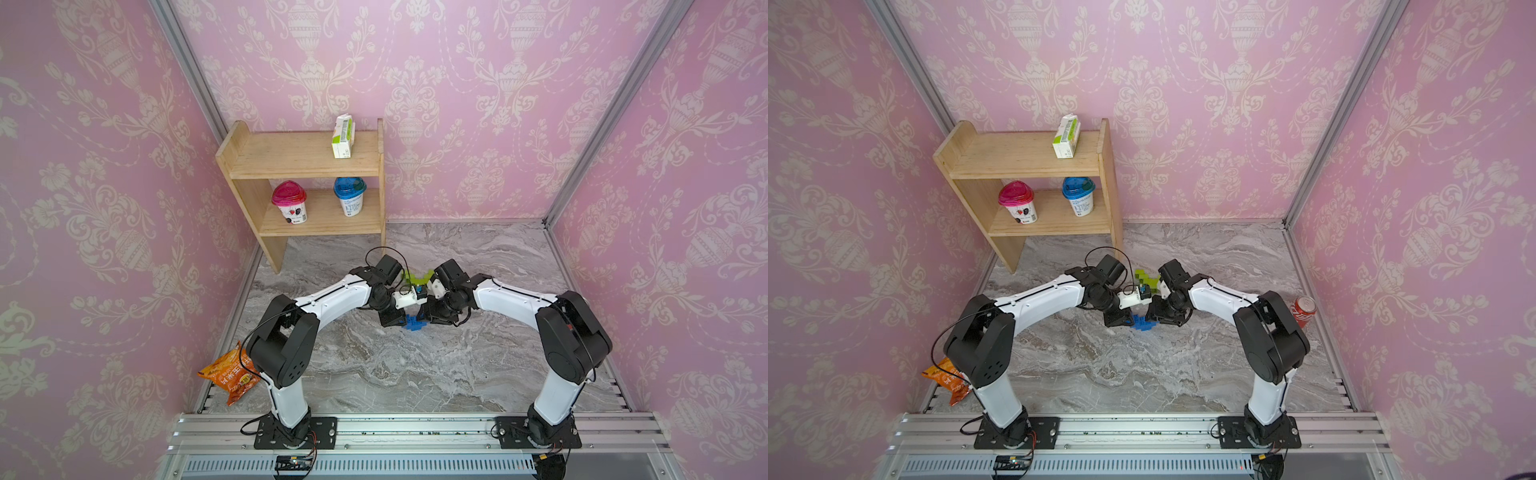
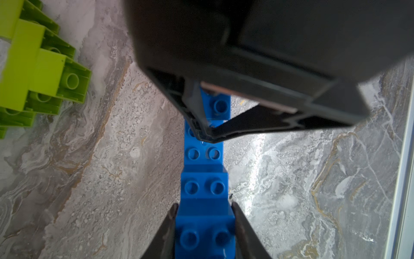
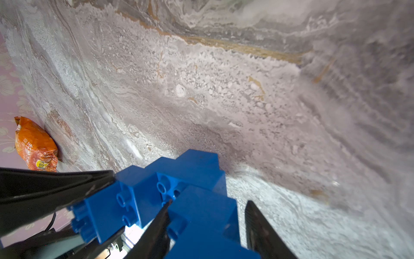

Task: Assemble the letter v with lego
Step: Assemble the lego brick with the lego brick.

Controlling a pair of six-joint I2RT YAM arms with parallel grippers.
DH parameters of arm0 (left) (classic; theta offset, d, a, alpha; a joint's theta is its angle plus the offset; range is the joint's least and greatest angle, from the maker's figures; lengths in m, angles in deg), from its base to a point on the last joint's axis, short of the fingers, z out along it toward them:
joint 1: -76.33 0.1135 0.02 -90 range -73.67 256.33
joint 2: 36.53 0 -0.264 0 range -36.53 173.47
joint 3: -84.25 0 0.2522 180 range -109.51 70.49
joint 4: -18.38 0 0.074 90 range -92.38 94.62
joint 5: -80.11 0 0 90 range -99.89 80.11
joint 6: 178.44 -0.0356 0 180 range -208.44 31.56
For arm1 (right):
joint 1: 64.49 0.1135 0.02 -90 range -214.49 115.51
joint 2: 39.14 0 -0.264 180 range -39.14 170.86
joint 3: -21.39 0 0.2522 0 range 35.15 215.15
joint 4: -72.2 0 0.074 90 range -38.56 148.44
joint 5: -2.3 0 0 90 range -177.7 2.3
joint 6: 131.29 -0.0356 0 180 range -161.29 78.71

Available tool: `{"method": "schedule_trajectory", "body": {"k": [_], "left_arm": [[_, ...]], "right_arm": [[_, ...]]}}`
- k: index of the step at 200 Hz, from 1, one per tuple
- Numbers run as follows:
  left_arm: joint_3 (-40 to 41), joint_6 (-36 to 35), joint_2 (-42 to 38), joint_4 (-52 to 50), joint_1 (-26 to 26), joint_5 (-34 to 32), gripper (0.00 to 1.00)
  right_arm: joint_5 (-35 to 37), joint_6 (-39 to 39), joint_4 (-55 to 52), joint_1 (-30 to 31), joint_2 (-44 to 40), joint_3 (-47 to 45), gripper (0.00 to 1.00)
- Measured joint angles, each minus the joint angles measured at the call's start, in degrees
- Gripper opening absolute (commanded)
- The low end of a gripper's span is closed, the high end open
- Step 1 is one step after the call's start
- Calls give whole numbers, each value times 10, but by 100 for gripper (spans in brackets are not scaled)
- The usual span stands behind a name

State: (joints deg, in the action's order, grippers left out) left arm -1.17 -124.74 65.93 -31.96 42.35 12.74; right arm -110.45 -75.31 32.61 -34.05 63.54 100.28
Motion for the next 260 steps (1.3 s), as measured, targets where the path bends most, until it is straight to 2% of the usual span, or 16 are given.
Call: {"method": "schedule_trajectory", "body": {"k": [19, 66, 90, 121, 155, 182, 206, 234, 246, 260], "left_arm": [[0, 6, 0, -6, -3, -12, 64], [11, 12, -22, -2, -4, -23, 66], [30, 24, -64, 24, -4, -21, 77], [73, 68, -156, 87, -4, -16, 79], [103, 142, -240, 158, 6, -9, 83], [126, 218, -280, 200, 32, -23, 82], [145, 278, -300, 214, 54, -43, 82], [155, 330, -305, 219, 69, -65, 81], [160, 346, -305, 222, 74, -70, 81], [168, 359, -305, 224, 77, -74, 81]], "right_arm": [[0, 0, 0, 0, 0, 0, 56], [0, 0, 0, 0, 0, 0, 61], [3, 0, -1, 0, -5, 0, 65], [21, 11, -8, 1, -35, 0, 68], [77, 33, -48, 22, -72, 9, 71], [166, 46, -106, 66, -73, 50, 72], [238, 47, -152, 95, -73, 79, 71], [285, 44, -188, 108, -81, 82, 66], [292, 42, -196, 115, -84, 83, 62], [295, 40, -201, 123, -85, 89, 54]]}}
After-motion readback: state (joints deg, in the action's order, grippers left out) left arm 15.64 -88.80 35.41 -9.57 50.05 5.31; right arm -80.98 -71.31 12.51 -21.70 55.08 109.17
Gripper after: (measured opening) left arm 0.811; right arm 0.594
